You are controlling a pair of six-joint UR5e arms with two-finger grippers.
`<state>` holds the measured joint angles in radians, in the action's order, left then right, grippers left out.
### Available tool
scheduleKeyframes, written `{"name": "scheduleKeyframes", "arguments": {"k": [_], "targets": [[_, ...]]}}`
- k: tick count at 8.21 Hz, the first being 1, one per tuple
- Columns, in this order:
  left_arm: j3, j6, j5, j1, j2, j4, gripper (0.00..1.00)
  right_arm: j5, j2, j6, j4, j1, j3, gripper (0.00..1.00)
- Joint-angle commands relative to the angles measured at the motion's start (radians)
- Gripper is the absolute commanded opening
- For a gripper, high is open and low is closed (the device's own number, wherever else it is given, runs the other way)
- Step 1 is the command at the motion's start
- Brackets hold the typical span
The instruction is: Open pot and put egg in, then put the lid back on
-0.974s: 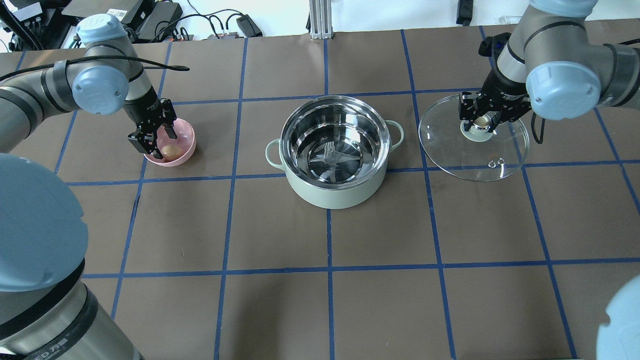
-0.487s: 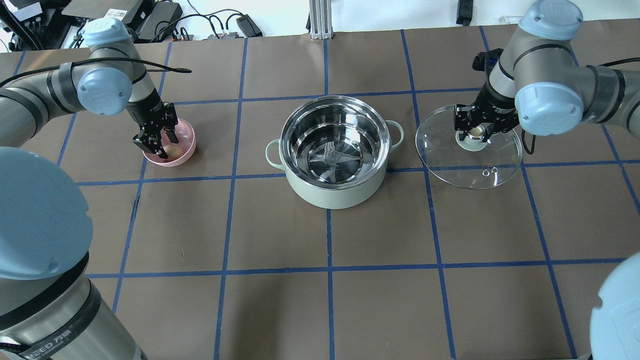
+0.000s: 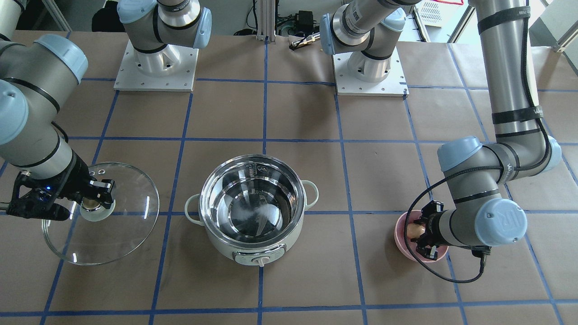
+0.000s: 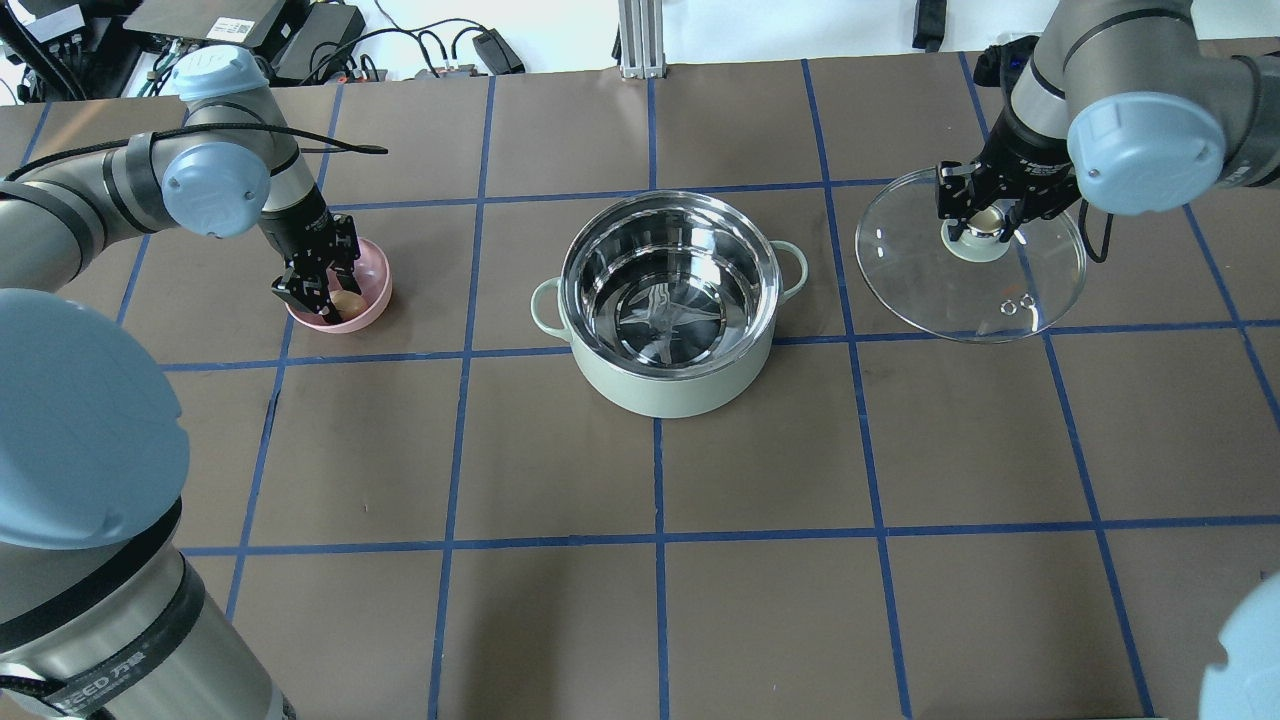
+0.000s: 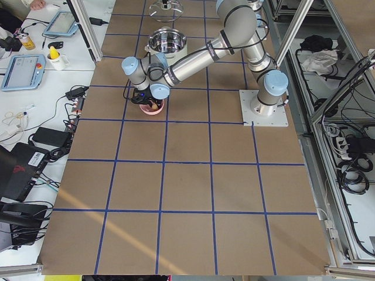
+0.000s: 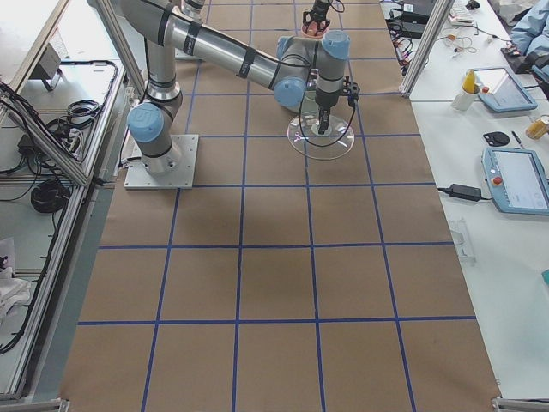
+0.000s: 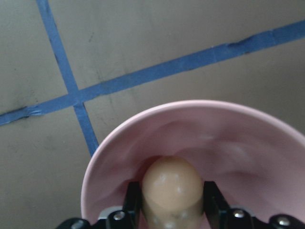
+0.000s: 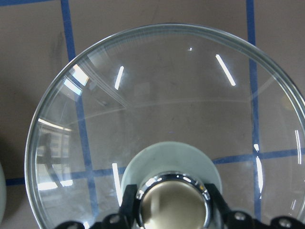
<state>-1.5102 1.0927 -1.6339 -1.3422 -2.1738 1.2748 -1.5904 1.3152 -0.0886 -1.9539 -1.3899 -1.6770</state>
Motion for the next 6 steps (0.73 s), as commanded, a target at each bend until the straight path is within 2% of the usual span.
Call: {"name": "scheduleKeyframes", "arguments": {"k": [1,2,3,4,6], "targets": [[-0.001,0.001,0.003,0.000,-0.003,0.000,0.44,0.050,0.054,-0.002,0.065,-0.001,0.013,0.00],[0.007,0.009,0.025,0.000,-0.003,-0.003,0.21,0.055,0.059,-0.003,0.082,-0.001,0.013,0.00],[0.007,0.010,0.048,0.000,0.000,-0.006,0.04,0.078,0.059,-0.006,0.082,-0.001,0.013,0.00],[0.008,0.010,0.069,0.000,0.002,0.003,0.00,0.078,0.059,-0.016,0.081,-0.001,0.013,0.00],[0.013,0.010,0.086,0.000,0.018,0.009,0.00,0.079,0.056,-0.037,0.081,-0.001,0.013,0.00]]}}
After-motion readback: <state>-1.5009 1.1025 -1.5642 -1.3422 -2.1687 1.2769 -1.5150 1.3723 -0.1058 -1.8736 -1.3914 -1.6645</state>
